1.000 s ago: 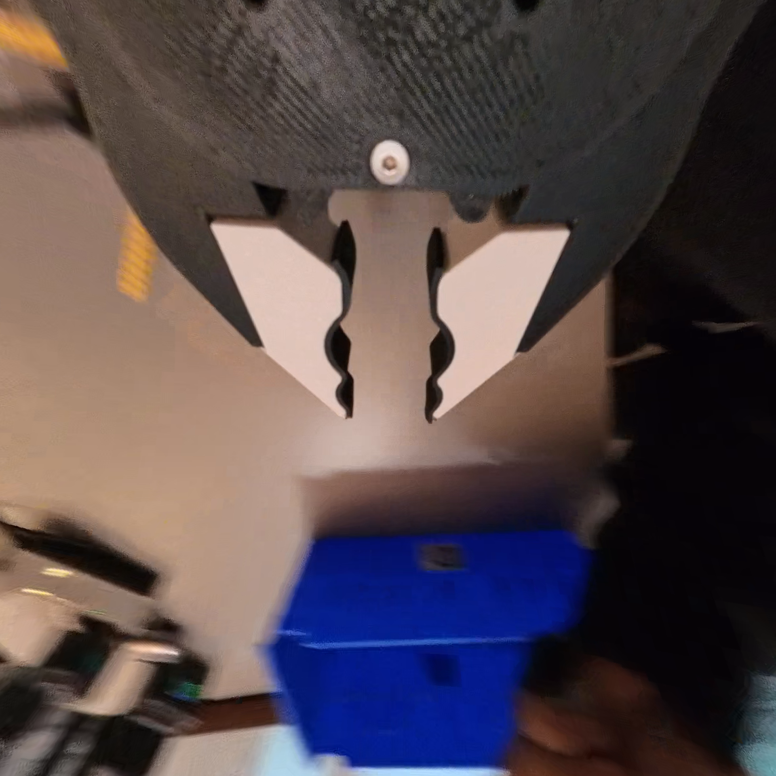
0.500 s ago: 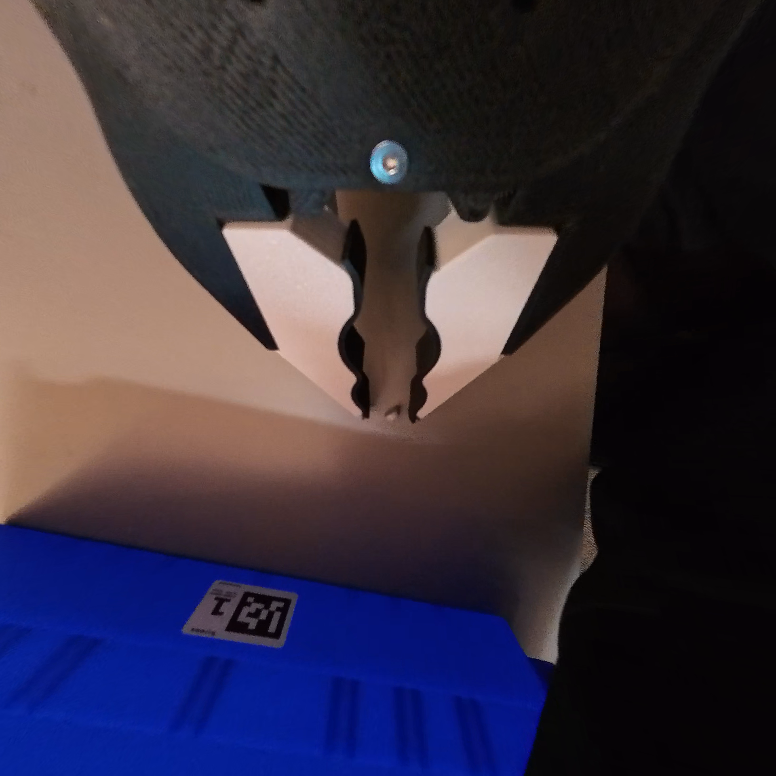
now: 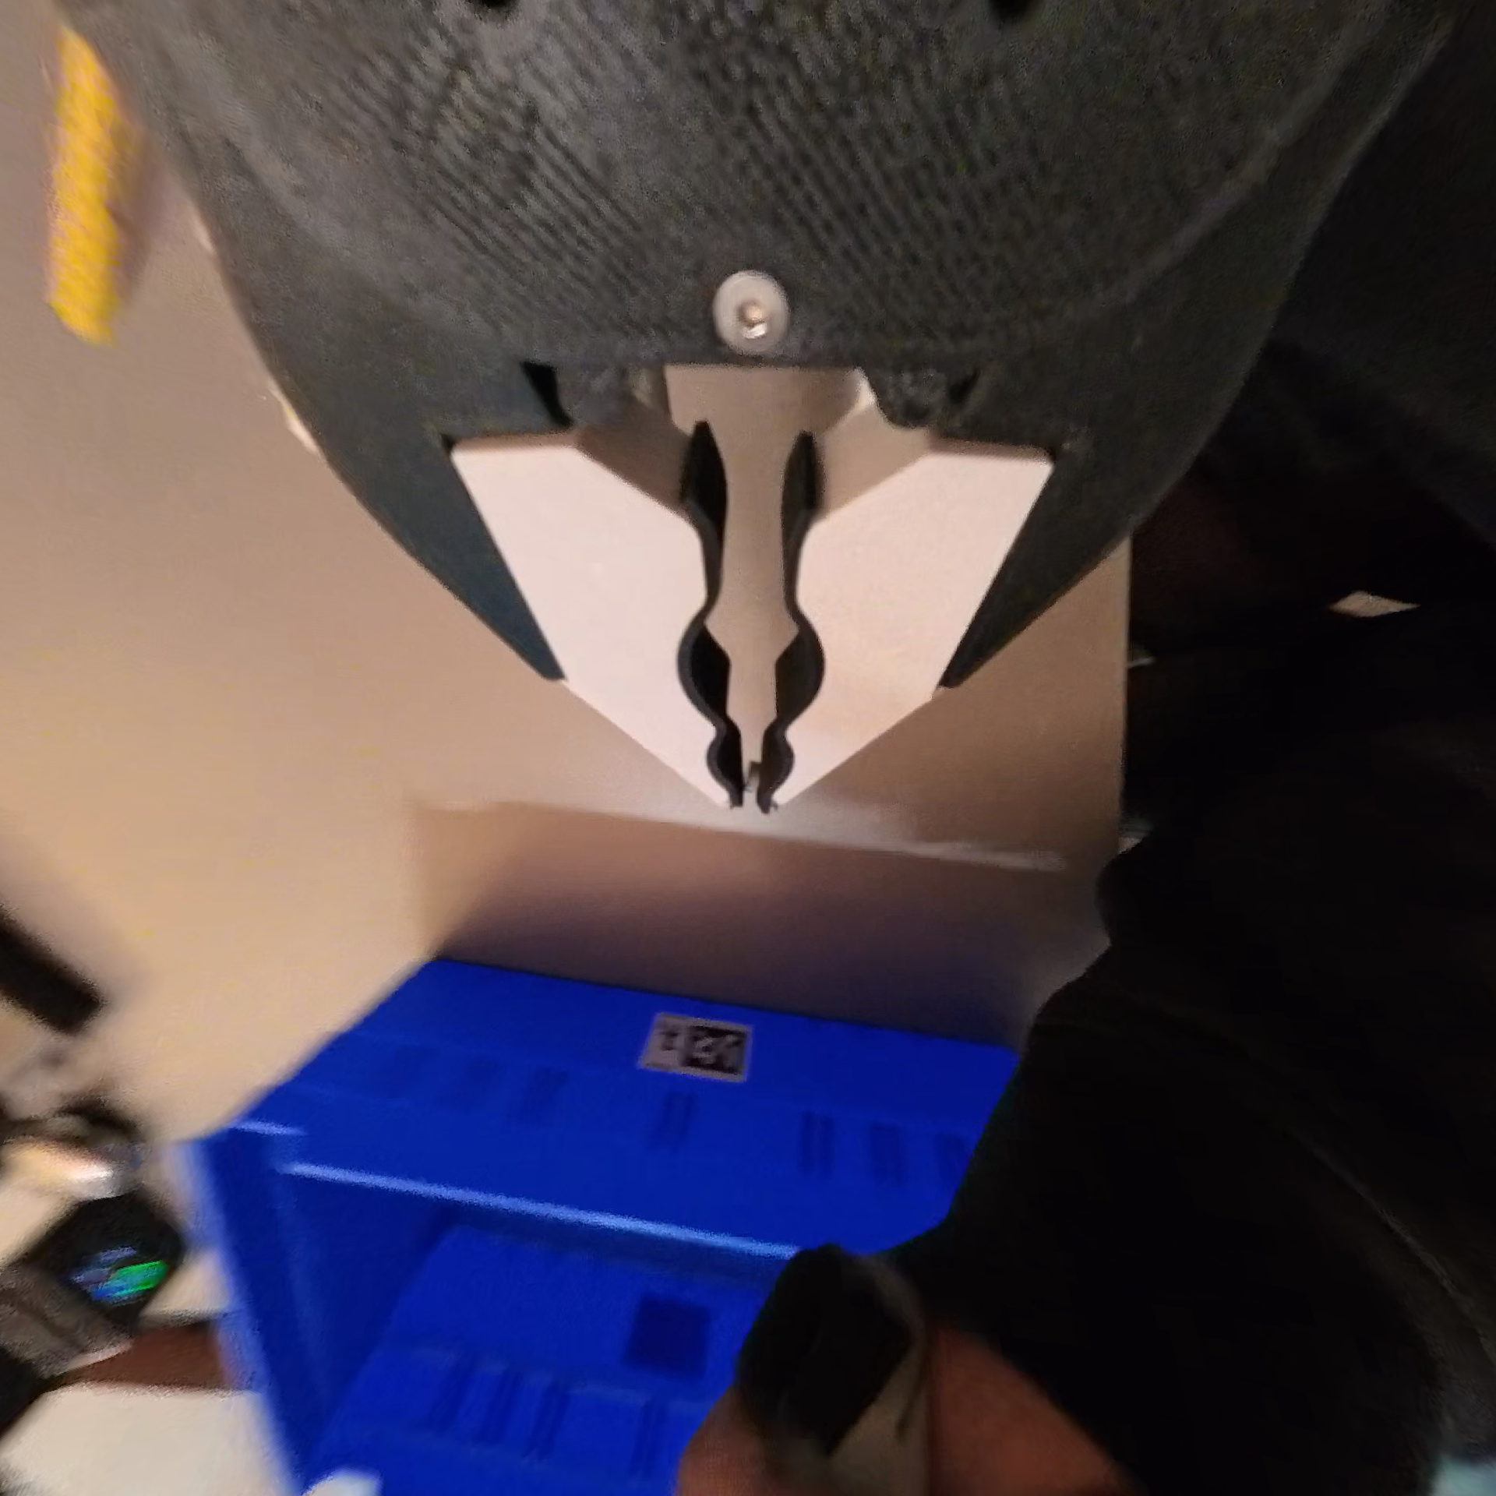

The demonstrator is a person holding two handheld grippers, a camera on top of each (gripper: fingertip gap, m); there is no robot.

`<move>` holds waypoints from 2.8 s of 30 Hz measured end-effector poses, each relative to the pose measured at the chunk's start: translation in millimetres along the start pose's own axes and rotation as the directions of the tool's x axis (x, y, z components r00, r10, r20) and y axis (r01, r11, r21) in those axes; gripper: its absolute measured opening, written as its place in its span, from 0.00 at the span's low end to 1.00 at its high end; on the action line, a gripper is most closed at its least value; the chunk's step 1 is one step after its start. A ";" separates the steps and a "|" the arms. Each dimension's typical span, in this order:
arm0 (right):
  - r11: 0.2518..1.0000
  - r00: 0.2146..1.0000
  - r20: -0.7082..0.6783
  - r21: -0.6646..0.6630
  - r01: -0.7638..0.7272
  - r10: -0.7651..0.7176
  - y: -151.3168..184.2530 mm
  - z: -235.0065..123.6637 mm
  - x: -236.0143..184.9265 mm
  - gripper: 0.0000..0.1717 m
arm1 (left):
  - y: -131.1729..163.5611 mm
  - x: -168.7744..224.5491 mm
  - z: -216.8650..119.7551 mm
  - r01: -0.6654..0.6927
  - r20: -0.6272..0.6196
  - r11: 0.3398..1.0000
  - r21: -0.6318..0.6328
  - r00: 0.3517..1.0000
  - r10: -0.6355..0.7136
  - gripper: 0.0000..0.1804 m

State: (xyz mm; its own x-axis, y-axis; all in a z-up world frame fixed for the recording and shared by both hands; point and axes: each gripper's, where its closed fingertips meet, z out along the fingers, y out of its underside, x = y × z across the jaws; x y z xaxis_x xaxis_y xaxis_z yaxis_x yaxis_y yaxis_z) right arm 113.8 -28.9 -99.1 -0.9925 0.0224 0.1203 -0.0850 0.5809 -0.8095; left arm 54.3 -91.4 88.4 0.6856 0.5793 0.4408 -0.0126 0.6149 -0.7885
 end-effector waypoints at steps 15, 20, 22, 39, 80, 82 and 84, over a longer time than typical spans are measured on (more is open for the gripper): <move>0.871 0.552 -0.732 0.115 -0.478 0.400 272.3 -291.3 181.9 0.01 | 171.1 -33.6 75.9 0.056 0.062 0.973 -0.224 0.997 -0.043 0.17; 0.846 0.533 -0.720 0.143 -0.513 0.444 296.6 -292.8 186.1 0.01 | 187.6 -40.1 74.8 0.064 0.090 0.958 -0.280 0.995 -0.040 0.18; 0.849 0.536 -0.729 0.118 -0.515 0.427 301.3 -292.4 188.0 0.02 | 186.4 -43.9 72.3 0.077 0.105 0.959 -0.272 0.993 -0.050 0.18; 0.932 0.826 -0.537 0.360 0.040 0.172 128.3 -240.0 126.4 0.10 | 261.1 3.3 77.1 -0.282 -0.161 0.768 -0.575 0.959 0.231 0.33; 0.763 0.811 -0.477 0.644 0.060 0.339 134.2 -250.3 103.9 0.60 | 243.0 -5.0 82.6 -0.200 0.011 0.852 -0.483 0.972 0.234 0.87; 0.744 0.802 -0.480 0.665 0.068 0.355 133.2 -254.4 105.9 0.62 | 245.8 -2.8 82.3 -0.222 -0.013 0.842 -0.492 0.969 0.248 0.84; 0.737 0.794 -0.488 0.672 0.077 0.362 132.7 -256.4 107.2 0.63 | 251.0 -1.3 81.9 -0.225 -0.032 0.829 -0.511 0.969 0.243 0.81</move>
State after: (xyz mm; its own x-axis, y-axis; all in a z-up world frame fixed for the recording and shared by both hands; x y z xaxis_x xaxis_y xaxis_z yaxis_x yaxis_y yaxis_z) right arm 18.7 259.2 -46.3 -0.7761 0.6251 0.0830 -0.1981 -0.1168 -0.9732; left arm -9.3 106.0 -74.9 0.6850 0.6940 0.2218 0.2074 0.1061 -0.9725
